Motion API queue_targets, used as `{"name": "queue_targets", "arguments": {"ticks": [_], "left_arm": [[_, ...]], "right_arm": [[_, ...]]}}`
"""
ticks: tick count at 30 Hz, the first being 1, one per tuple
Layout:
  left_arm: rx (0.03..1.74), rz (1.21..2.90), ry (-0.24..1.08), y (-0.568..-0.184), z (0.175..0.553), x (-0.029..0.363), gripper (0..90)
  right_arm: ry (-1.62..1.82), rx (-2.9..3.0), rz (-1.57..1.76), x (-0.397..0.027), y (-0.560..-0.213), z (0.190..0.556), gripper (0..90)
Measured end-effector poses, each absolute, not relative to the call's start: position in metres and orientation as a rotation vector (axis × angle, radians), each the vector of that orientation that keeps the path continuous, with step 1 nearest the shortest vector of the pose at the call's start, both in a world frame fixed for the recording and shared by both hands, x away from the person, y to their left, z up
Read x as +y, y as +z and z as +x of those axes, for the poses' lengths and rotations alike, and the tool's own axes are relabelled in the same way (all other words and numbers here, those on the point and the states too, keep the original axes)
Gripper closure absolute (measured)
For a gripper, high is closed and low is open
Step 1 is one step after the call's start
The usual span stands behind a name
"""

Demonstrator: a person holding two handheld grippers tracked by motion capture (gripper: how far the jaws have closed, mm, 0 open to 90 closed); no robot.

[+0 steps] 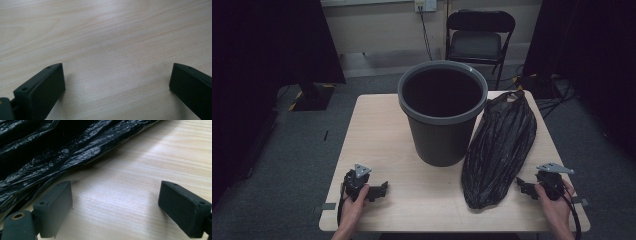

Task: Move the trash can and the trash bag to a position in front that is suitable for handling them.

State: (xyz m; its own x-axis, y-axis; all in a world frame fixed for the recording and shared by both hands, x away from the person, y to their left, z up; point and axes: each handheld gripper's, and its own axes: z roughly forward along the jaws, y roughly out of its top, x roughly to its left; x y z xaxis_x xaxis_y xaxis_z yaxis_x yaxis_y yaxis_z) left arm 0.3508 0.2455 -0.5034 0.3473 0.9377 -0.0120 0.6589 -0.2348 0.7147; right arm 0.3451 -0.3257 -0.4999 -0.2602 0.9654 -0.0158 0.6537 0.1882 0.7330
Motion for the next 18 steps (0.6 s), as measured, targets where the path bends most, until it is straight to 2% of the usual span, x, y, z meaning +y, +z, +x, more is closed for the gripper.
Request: {"name": "queue_targets", "arguments": {"ticks": [6, 7, 13, 14, 17, 18], "left_arm": [[1.389, 1.983, 0.57, -0.503, 0.354, 0.245, 0.0], [1.387, 1.984, 0.57, -0.503, 0.355, 0.245, 0.0], [1.375, 1.99, 0.565, -0.503, 0.36, 0.244, 0.0], [1.378, 1.989, 0.564, -0.503, 0.363, 0.243, 0.0], [1.378, 1.989, 0.569, -0.503, 0.364, 0.243, 0.0], [1.38, 1.984, 0.566, -0.504, 0.364, 0.242, 0.0]], "right_arm": [[0.866, 2.02, 1.496, -0.325, -0.498, 0.347, 16.0], [0.878, 2.023, 1.502, -0.324, -0.493, 0.347, 19.7], [0.931, 2.035, 1.437, -0.319, -0.467, 0.346, 21.5], [0.982, 2.049, 1.392, -0.31, -0.452, 0.345, 22.9], [1.035, 2.083, 1.332, -0.297, -0.44, 0.345, 27.8], [1.077, 2.134, 1.269, -0.279, -0.431, 0.347, 36.0]]}}
